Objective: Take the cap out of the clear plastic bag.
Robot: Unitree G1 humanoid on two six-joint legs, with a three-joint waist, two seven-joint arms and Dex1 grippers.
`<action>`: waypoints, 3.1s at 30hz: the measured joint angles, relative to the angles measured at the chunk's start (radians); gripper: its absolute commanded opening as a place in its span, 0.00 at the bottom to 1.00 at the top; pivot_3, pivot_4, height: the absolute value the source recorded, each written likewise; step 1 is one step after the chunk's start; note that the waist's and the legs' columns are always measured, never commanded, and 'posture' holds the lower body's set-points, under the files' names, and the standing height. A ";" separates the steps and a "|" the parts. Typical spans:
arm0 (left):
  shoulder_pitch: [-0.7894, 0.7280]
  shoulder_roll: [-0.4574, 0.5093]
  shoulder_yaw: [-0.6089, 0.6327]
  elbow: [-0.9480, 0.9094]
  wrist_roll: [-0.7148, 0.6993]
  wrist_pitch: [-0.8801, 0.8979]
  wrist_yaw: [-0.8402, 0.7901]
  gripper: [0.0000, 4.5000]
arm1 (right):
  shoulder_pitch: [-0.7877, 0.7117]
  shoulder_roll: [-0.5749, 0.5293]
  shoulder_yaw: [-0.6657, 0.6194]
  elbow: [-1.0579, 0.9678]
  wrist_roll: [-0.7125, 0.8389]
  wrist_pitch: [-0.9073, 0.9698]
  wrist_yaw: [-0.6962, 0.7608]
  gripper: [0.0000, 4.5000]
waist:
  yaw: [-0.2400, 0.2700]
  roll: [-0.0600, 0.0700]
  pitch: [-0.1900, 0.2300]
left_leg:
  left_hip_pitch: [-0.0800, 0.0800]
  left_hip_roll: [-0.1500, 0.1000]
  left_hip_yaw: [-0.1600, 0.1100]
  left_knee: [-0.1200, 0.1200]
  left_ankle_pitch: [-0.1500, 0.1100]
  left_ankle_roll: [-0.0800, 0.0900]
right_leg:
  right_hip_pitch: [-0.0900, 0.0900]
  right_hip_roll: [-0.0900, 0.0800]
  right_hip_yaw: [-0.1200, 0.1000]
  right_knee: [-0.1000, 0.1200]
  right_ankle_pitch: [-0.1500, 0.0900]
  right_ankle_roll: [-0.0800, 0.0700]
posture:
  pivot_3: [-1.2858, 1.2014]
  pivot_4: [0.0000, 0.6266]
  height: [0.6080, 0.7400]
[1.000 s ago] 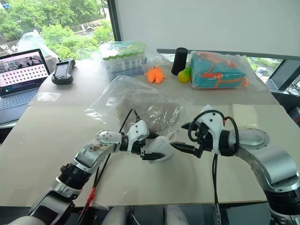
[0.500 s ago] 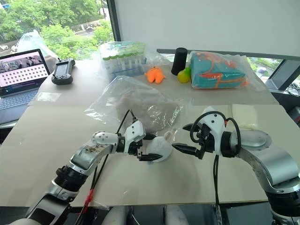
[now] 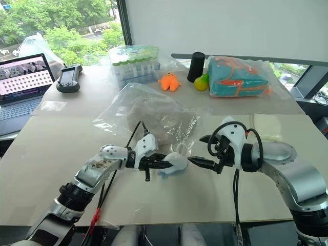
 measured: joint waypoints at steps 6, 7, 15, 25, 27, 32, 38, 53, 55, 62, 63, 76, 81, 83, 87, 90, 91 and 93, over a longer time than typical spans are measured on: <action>0.003 -0.038 0.069 -0.011 -0.042 -0.003 0.037 0.06 | 0.000 0.000 0.011 0.002 -0.010 -0.005 -0.001 1.00 | 0.001 0.000 0.000 | 0.000 0.000 0.000 0.000 0.000 0.000 | 0.000 0.000 0.000 0.000 0.000 0.000 | 0.52 0.24 1.00; -0.002 -0.039 0.097 -0.019 -0.058 0.008 0.046 0.06 | 0.000 0.000 0.012 0.004 -0.012 -0.005 -0.001 1.00 | 0.000 0.000 0.000 | 0.000 0.000 0.000 0.000 0.000 0.000 | 0.000 0.000 0.000 0.000 0.000 0.000 | 0.52 0.24 1.00; -0.175 -0.017 0.436 0.009 -0.184 0.089 0.220 0.06 | 0.000 0.004 0.020 0.015 -0.021 -0.014 0.000 1.00 | -0.001 0.000 0.000 | 0.000 0.000 0.000 0.001 0.000 0.000 | 0.000 0.000 0.000 0.001 -0.001 0.002 | 0.52 0.24 1.00; -0.455 0.209 0.657 0.705 0.019 -0.164 0.695 0.06 | -0.031 0.026 0.053 0.035 -0.017 -0.018 0.019 1.00 | -0.014 -0.001 0.001 | -0.001 0.000 -0.001 0.001 0.000 0.000 | -0.001 0.000 0.000 0.000 0.003 -0.002 | 0.52 0.24 1.00; -0.510 0.259 0.669 0.894 0.062 -0.254 0.789 0.06 | -0.032 0.049 0.059 0.038 -0.018 -0.018 0.014 1.00 | -0.010 -0.002 0.001 | -0.001 0.000 -0.001 0.000 0.000 0.000 | -0.001 0.000 -0.002 0.000 0.004 -0.004 | 0.52 0.24 1.00; -0.572 0.311 0.670 1.240 0.125 -0.431 0.896 0.06 | -0.047 0.092 0.094 0.059 -0.020 -0.018 0.001 1.00 | 0.011 -0.003 0.001 | -0.006 -0.001 -0.001 0.001 0.000 0.000 | -0.003 -0.002 -0.005 -0.002 0.005 -0.003 | 0.52 0.24 1.00; -0.572 0.335 0.664 1.392 0.165 -0.476 0.941 0.20 | -0.047 0.091 0.104 0.070 -0.045 -0.023 0.005 1.00 | 0.017 -0.006 0.002 | -0.008 -0.001 -0.001 0.001 0.000 0.000 | -0.004 -0.002 -0.006 -0.002 0.005 -0.004 | 0.52 0.24 1.00; -0.569 0.342 0.668 1.408 0.196 -0.540 0.971 0.99 | -0.045 0.105 0.120 0.065 -0.058 -0.027 -0.017 1.00 | 0.008 -0.006 0.002 | -0.007 -0.001 -0.001 0.002 0.000 0.000 | -0.004 -0.002 -0.006 0.000 0.005 -0.004 | 0.52 0.24 1.00; -0.569 0.342 0.668 1.408 0.196 -0.540 0.971 0.99 | -0.045 0.105 0.120 0.065 -0.058 -0.027 -0.017 1.00 | 0.007 -0.006 0.002 | -0.007 -0.001 -0.001 0.002 0.000 0.000 | -0.004 -0.002 -0.006 0.000 0.005 -0.004 | 0.52 0.24 1.00; -0.581 0.341 0.668 1.407 0.196 -0.554 0.950 0.99 | -0.045 0.104 0.120 0.065 -0.058 -0.027 -0.012 1.00 | 0.006 -0.006 0.002 | -0.007 -0.001 -0.001 0.002 0.000 0.000 | -0.004 -0.002 -0.006 0.000 0.005 -0.004 | 0.52 0.24 1.00; -0.585 0.340 0.668 1.404 0.194 -0.561 0.929 0.99 | -0.045 0.104 0.120 0.065 -0.058 -0.027 -0.011 1.00 | 0.006 -0.006 0.002 | -0.007 -0.001 -0.001 0.002 0.000 0.000 | -0.004 -0.002 -0.006 0.000 0.005 -0.004 | 0.52 0.24 1.00; -0.170 0.208 0.503 0.310 -0.182 -0.160 0.113 0.99 | -0.046 0.089 0.112 0.114 -0.079 -0.041 0.002 1.00 | -0.024 -0.005 0.002 | -0.007 0.001 -0.001 0.006 -0.001 -0.001 | -0.004 -0.002 -0.003 0.003 0.006 -0.004 | 0.52 0.24 1.00; 0.030 0.256 0.258 -0.112 -0.168 -0.012 0.039 0.99 | -0.047 0.086 0.088 0.163 -0.106 -0.073 -0.005 1.00 | -0.024 -0.005 0.002 | -0.003 0.001 -0.001 0.007 0.000 -0.001 | 0.000 -0.001 -0.003 0.003 0.005 -0.003 | 0.52 0.24 1.00; 0.049 0.257 0.218 -0.122 -0.106 -0.025 0.059 0.99 | -0.047 0.086 0.077 0.197 -0.133 -0.094 -0.021 1.00 | -0.024 -0.005 0.002 | -0.002 0.001 -0.001 0.007 0.001 0.002 | 0.001 0.000 -0.002 0.003 0.004 0.000 | 0.52 0.24 1.00; 0.049 0.256 0.148 -0.117 0.052 -0.129 0.116 0.99 | -0.045 0.086 0.038 0.254 -0.177 -0.130 -0.063 1.00 | -0.023 -0.005 0.002 | -0.001 0.000 0.000 0.007 0.002 0.002 | 0.001 0.000 -0.001 0.002 0.003 0.002 | 0.52 0.24 1.00; 0.049 0.262 0.068 -0.112 0.222 -0.262 0.166 0.99 | 0.027 0.078 -0.013 0.264 -0.209 -0.164 -0.091 1.00 | -0.017 -0.005 0.002 | -0.003 0.000 0.000 0.006 0.001 0.003 | 0.000 0.000 -0.001 0.002 0.006 -0.004 | 0.52 0.24 1.00; 0.051 0.262 0.060 -0.112 0.254 -0.287 0.179 0.99 | 0.044 0.078 -0.022 0.265 -0.217 -0.167 -0.099 1.00 | -0.016 -0.005 0.002 | -0.005 0.000 0.000 0.006 0.000 0.003 | -0.002 -0.001 -0.001 0.002 0.006 -0.004 | 0.52 0.24 1.00; 0.070 0.252 0.059 -0.125 0.272 -0.304 0.188 0.99 | 0.077 0.078 -0.040 0.260 -0.216 -0.169 -0.105 1.00 | -0.017 -0.005 0.002 | -0.006 0.000 0.000 0.006 0.000 0.003 | -0.003 -0.001 0.000 0.001 0.006 -0.003 | 0.52 0.24 1.00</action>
